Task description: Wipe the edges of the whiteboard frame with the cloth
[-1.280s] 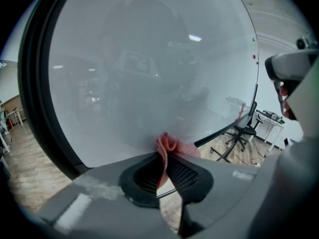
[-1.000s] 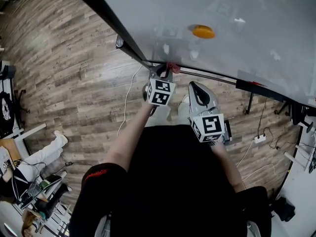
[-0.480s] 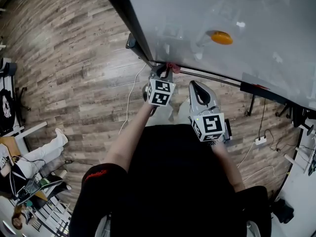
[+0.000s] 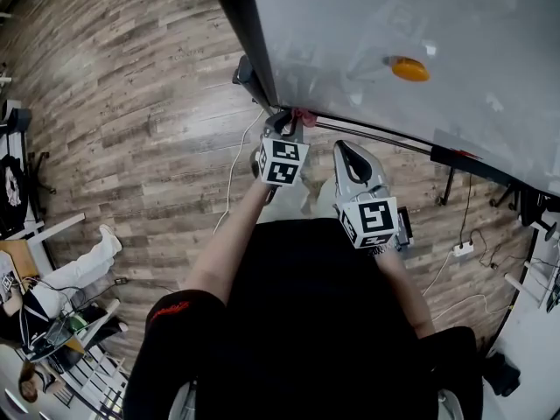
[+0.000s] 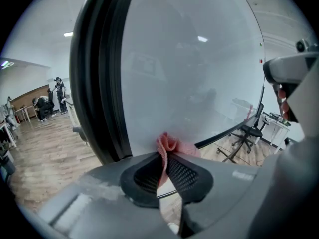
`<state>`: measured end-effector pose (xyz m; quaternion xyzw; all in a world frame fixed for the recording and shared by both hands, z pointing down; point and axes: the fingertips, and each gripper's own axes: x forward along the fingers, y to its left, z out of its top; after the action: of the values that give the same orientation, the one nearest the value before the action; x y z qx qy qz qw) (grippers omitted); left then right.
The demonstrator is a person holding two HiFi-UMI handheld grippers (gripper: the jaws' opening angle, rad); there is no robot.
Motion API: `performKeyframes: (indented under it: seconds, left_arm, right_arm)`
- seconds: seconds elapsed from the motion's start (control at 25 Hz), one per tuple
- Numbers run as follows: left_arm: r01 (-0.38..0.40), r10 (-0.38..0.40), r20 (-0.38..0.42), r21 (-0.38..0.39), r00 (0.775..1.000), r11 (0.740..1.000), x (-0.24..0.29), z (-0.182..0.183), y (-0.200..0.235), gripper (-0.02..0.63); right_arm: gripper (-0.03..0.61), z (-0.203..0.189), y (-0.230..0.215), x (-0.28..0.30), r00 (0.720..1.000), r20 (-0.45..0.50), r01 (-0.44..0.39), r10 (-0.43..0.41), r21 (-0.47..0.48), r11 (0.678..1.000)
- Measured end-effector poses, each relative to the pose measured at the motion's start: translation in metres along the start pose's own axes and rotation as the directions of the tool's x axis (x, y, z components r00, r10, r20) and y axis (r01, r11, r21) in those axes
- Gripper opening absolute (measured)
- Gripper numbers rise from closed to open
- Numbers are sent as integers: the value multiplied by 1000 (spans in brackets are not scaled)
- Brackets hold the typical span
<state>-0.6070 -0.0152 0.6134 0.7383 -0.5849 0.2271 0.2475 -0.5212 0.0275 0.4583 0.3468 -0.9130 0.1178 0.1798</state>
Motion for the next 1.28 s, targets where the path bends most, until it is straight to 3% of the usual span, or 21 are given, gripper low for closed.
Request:
performKeyframes:
  seconds: [1.28]
  left_arm:
    - [-93,93,-1,-55,996,994,-16,-8,45,28]
  right_arm:
    - [2,-1,19,13,999,-10,-48,48,-11,999]
